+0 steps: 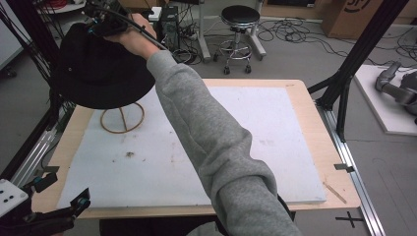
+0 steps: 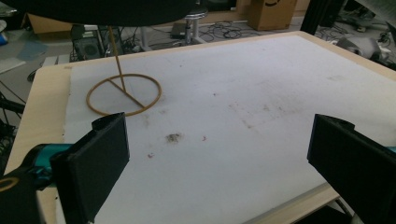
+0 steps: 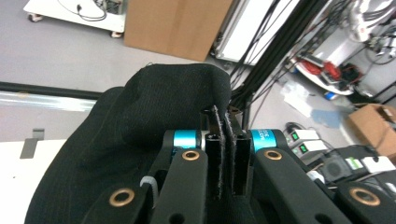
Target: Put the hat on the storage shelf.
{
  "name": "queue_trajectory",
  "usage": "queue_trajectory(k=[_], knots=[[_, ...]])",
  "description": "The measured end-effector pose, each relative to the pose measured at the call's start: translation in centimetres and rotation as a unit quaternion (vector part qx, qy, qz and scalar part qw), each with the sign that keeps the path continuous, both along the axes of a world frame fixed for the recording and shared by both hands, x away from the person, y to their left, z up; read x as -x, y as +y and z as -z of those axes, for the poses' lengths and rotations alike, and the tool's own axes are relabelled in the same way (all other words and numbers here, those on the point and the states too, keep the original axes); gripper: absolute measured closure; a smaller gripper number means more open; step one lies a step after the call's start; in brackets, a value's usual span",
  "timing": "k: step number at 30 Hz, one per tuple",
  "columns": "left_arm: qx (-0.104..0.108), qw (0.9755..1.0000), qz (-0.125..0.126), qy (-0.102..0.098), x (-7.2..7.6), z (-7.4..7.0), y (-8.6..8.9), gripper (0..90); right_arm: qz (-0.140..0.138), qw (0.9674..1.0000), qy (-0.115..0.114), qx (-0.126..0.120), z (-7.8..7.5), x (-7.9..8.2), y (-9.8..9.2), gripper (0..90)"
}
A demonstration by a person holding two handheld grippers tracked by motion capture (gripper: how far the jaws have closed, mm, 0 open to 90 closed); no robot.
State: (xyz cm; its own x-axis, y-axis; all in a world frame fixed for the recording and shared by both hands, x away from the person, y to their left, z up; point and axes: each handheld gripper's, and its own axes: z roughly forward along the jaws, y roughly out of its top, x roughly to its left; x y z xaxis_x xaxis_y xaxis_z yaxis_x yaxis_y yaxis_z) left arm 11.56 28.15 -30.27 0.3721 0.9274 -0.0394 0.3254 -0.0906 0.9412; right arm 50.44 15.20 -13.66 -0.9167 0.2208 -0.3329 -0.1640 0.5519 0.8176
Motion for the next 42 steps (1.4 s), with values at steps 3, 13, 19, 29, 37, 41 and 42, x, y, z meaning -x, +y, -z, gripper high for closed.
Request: queue_trajectory(k=[3,13,19,29,37,41,42], knots=[[0.000,1.0000,0.000,0.003,-0.1,0.1,-0.1,6.0,-0.002,0.9999,0.010,0.006,1.0,-0.4,0.7,88.9],[0.003,1.0000,-0.002,0.009,-0.5,0.5,0.3,5.9,-0.005,0.9991,0.041,0.006,3.8,-1.4,2.3,88.7],[0.009,0.9999,-0.006,0.010,-0.5,0.6,0.6,6.0,-0.005,0.9973,0.072,0.014,5.3,-1.9,2.9,88.5],[0.008,0.9999,-0.007,0.013,-0.7,0.8,0.7,6.0,-0.002,0.9962,0.087,0.002,6.1,-2.2,2.7,81.8],[0.008,0.9999,-0.005,0.012,-0.7,0.7,0.6,6.0,0.005,0.9962,0.087,0.005,6.5,-1.8,2.7,58.3],[0.007,0.9999,-0.003,0.012,-0.7,0.6,0.5,6.0,0.017,0.9964,0.083,0.005,6.4,-1.8,2.5,38.0],[0.007,0.9999,-0.003,0.011,-0.7,0.6,0.5,5.9,0.019,0.9964,0.082,0.003,6.4,-1.7,2.4,33.1]])
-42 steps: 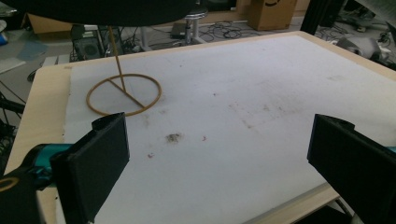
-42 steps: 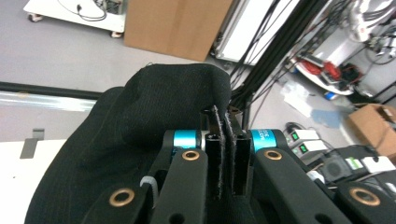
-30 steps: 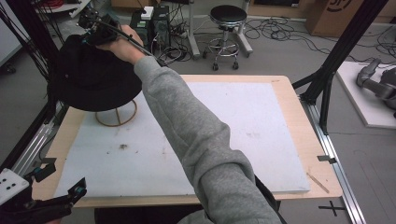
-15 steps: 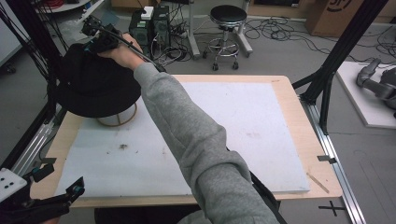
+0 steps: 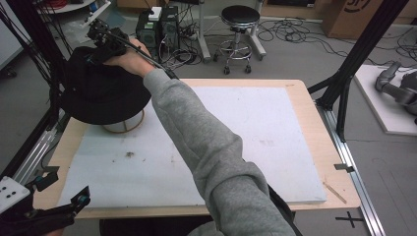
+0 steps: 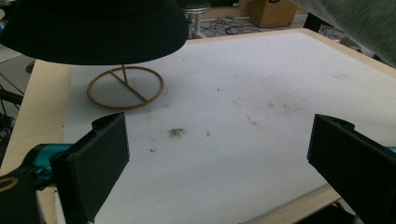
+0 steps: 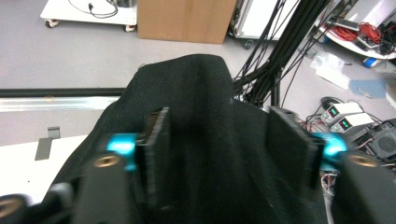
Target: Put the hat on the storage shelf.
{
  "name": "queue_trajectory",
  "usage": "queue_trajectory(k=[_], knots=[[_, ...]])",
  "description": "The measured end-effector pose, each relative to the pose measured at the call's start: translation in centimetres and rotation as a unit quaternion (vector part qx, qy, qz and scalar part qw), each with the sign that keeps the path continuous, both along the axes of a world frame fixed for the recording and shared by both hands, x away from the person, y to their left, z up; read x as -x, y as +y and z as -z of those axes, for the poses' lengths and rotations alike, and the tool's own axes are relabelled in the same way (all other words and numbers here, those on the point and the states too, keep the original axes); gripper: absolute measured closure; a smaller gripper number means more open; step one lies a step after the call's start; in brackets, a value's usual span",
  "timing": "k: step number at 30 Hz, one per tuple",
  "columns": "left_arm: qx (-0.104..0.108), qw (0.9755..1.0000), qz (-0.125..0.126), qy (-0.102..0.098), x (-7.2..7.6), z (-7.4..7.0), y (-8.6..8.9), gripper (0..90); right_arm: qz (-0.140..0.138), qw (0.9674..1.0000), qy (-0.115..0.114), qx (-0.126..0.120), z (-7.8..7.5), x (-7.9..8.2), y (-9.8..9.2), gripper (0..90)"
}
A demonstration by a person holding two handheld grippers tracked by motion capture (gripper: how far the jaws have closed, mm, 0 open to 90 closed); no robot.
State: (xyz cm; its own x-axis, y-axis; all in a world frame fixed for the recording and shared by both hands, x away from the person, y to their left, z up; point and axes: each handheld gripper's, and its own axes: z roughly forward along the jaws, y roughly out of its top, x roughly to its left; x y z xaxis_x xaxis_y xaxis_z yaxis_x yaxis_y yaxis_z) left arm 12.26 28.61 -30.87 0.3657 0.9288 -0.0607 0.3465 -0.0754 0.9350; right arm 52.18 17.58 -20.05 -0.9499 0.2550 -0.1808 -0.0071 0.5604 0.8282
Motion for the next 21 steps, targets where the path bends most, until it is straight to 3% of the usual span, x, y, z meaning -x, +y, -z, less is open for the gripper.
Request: queue_trajectory(k=[4,7,14,17,21], knots=[[0.001,1.0000,0.006,-0.002,-0.2,-0.1,-0.1,6.0,0.021,0.9998,-0.003,-0.007,-0.1,0.0,-0.6,10.5],[0.001,0.9999,0.009,-0.005,-0.3,-0.3,-0.3,6.0,0.029,0.9990,0.016,-0.030,-0.2,0.0,-1.4,9.7],[0.006,0.9997,0.020,-0.009,-1.4,-0.5,-0.7,6.0,0.032,0.9985,-0.004,-0.044,-0.6,0.6,-3.9,9.7],[0.007,0.9995,0.030,-0.008,-2.1,-0.6,-1.0,6.0,0.031,0.9981,0.006,-0.053,-0.8,0.7,-5.2,9.7],[0.008,0.9992,0.039,-0.007,-3.1,-0.5,-1.5,6.0,0.036,0.9974,0.000,-0.063,-1.1,1.0,-7.2,9.7]])
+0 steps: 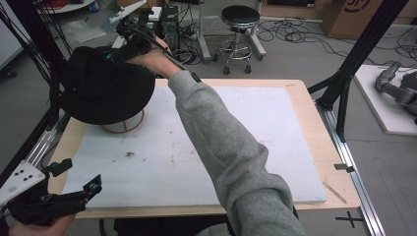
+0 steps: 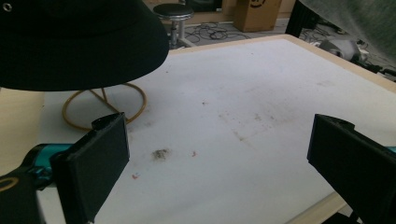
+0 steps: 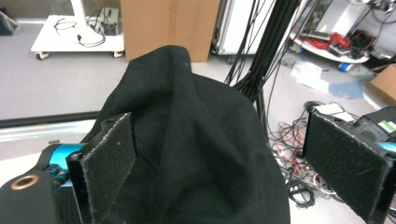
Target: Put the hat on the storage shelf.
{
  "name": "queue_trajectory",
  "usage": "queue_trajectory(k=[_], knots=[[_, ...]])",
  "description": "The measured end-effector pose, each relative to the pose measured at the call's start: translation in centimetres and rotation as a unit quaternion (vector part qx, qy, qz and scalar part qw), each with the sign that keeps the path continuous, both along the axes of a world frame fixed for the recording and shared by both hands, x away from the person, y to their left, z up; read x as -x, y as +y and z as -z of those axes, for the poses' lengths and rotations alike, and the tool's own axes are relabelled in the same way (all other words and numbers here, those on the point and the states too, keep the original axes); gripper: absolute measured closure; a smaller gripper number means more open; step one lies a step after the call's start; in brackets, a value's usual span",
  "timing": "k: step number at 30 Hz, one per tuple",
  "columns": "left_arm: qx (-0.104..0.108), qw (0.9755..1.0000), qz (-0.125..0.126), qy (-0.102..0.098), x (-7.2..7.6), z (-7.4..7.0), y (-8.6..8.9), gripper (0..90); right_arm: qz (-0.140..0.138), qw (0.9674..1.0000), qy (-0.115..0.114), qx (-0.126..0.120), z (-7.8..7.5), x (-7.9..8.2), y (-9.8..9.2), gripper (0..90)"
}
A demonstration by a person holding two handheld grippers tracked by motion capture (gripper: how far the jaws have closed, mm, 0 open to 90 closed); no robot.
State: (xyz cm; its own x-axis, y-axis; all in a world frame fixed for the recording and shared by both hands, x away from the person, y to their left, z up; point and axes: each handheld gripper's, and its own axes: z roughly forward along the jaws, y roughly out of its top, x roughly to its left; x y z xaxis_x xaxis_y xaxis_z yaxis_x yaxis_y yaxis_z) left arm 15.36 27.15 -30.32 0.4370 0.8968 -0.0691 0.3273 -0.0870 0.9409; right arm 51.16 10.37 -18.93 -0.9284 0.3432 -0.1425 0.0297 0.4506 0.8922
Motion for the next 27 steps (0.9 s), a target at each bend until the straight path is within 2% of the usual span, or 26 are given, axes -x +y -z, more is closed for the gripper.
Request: queue_trajectory(k=[4,10,14,15,16,18,20,21,22,27], knots=[[0.001,0.9999,0.010,0.000,-0.9,0.1,-0.4,6.0,0.012,0.9999,0.005,-0.004,-0.1,0.0,-2.3,9.7],[0.005,0.9998,0.020,0.002,-2.1,0.1,-1.0,5.9,0.029,0.9990,0.013,-0.030,-0.2,-0.2,-6.3,9.8],[0.007,0.9997,0.024,0.000,-2.8,0.0,-1.1,6.0,0.040,0.9985,0.010,-0.036,-0.1,-0.1,-8.7,9.7],[0.008,0.9996,0.025,0.000,-2.9,0.0,-1.1,6.0,0.043,0.9982,0.012,-0.041,0.0,-0.1,-9.5,9.7],[0.007,0.9996,0.027,-0.001,-3.1,-0.1,-1.1,6.0,0.049,0.9969,0.016,-0.059,0.1,-0.1,-10.9,9.8],[0.009,0.9996,0.028,-0.002,-3.4,-0.2,-1.1,6.0,0.051,0.9962,0.021,-0.067,0.2,-0.2,-11.4,9.8],[0.010,0.9994,0.032,-0.005,-3.7,-0.3,-1.1,6.0,0.057,0.9939,0.036,-0.087,0.4,-0.3,-12.8,9.8],[0.012,0.9994,0.031,-0.006,-3.8,-0.4,-1.1,6.0,0.063,0.9933,0.037,-0.089,0.6,-0.4,-13.4,9.8],[0.013,0.9994,0.032,-0.008,-4.0,-0.4,-1.0,6.0,0.071,0.9937,0.030,-0.081,0.8,-0.2,-14.1,9.7],[0.017,0.9992,0.034,-0.014,-4.7,-0.8,-0.9,5.9,0.078,0.9938,0.030,-0.073,1.4,0.2,-15.7,9.7]])
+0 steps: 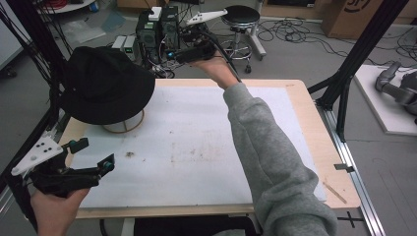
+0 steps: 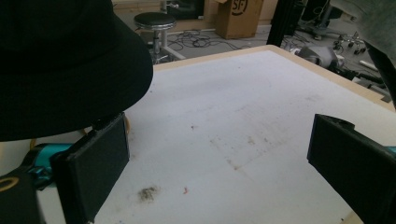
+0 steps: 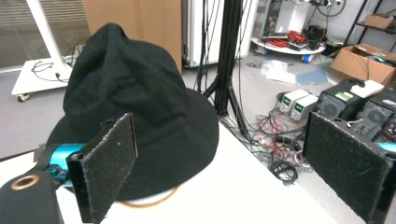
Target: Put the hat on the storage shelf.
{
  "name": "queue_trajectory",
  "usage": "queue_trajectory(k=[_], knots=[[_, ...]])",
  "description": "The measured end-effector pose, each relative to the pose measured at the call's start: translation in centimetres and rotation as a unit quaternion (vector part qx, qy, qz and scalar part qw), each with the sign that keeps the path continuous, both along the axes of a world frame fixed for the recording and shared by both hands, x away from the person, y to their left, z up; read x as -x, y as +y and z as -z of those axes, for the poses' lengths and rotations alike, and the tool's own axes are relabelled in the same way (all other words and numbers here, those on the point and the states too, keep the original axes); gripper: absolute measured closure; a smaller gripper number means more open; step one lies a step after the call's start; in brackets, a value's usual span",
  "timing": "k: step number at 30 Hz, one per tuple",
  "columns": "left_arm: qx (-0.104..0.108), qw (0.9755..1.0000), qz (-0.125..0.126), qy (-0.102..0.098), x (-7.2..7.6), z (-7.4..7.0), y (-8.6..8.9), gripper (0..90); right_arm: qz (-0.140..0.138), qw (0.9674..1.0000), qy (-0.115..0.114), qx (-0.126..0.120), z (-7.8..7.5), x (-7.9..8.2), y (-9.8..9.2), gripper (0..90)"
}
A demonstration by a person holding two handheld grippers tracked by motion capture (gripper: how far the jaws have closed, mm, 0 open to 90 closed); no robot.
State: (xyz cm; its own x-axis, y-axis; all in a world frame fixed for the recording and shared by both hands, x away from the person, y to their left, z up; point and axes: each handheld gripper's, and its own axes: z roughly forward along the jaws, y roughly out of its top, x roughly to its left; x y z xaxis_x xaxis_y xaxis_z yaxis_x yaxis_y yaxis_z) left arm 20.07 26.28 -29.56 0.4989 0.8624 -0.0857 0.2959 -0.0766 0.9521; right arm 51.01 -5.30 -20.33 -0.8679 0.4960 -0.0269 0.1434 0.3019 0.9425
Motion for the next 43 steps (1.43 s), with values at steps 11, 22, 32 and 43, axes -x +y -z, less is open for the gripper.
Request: queue_trajectory(k=[11,22,32,43], knots=[[0.004,1.0000,-0.003,-0.005,-1.4,-0.3,0.5,6.0,0.023,0.9997,-0.006,0.000,0.4,1.8,-5.1,9.7],[0.006,1.0000,-0.003,-0.003,-2.7,-0.2,0.5,6.0,0.074,0.9972,0.001,0.009,1.4,5.3,-12.2,9.7],[0.004,1.0000,0.004,0.001,-3.5,-0.1,-0.1,6.0,0.130,0.9912,-0.012,-0.022,4.0,9.4,-19.0,9.7],[0.010,0.9999,-0.002,-0.003,-4.5,-0.3,0.1,6.0,0.215,0.9758,-0.010,-0.040,8.8,14.5,-24.1,9.8]])
